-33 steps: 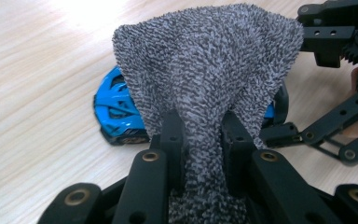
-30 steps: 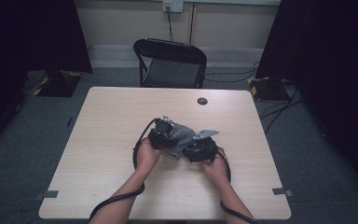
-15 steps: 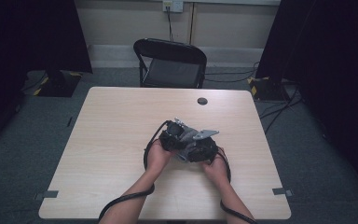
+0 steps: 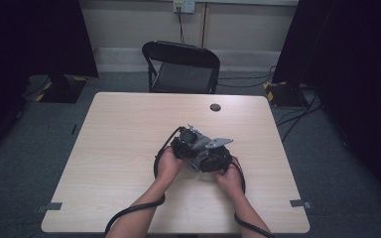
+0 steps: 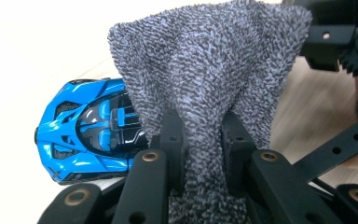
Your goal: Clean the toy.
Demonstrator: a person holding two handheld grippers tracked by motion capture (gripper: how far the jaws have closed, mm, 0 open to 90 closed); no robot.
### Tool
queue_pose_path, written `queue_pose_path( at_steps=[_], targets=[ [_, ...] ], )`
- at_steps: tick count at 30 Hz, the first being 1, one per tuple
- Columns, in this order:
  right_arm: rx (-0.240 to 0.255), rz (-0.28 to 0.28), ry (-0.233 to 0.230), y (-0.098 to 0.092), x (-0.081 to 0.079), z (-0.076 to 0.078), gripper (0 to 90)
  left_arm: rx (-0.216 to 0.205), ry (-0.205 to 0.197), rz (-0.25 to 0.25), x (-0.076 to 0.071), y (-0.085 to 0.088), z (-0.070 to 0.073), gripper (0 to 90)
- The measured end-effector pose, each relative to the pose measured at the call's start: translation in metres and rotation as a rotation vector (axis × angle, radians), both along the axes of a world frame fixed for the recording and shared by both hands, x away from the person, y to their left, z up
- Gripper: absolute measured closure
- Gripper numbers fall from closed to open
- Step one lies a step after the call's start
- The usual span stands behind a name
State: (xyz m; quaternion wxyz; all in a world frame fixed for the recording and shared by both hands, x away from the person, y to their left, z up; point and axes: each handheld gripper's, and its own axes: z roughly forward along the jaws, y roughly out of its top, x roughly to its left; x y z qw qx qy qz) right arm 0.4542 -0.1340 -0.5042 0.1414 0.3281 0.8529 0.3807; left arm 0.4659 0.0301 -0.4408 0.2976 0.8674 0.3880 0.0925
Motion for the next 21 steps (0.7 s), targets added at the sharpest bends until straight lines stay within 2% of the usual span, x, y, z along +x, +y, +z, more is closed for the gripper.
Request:
queue_pose_path(
  at_steps=[4, 5, 9, 12, 16, 21],
  targets=[
    [0.000, -0.001, 0.001, 0.000, 0.000, 0.000, 24.5, 0.011, 0.004, 0.005, 0.005, 0.005, 0.001, 75.0],
    [0.000, -0.001, 0.001, 0.000, 0.000, 0.000, 24.4, 0.027, 0.001, 0.012, 0.007, 0.006, 0.001, 75.1],
    [0.000, -0.002, 0.001, 0.000, 0.000, 0.000, 24.4, 0.038, 0.011, 0.018, 0.010, 0.007, 0.002, 75.1],
    [0.000, -0.002, 0.001, 0.000, 0.000, 0.000, 24.4, 0.062, 0.014, 0.013, 0.013, 0.007, 0.003, 75.1],
    [0.000, -0.002, 0.002, 0.000, 0.000, 0.000, 24.4, 0.066, 0.020, 0.023, 0.016, 0.009, 0.003, 75.1],
    [0.000, -0.004, 0.001, 0.000, -0.001, 0.000, 24.4, 0.049, 0.039, 0.058, 0.024, 0.017, 0.001, 75.1]
  ],
)
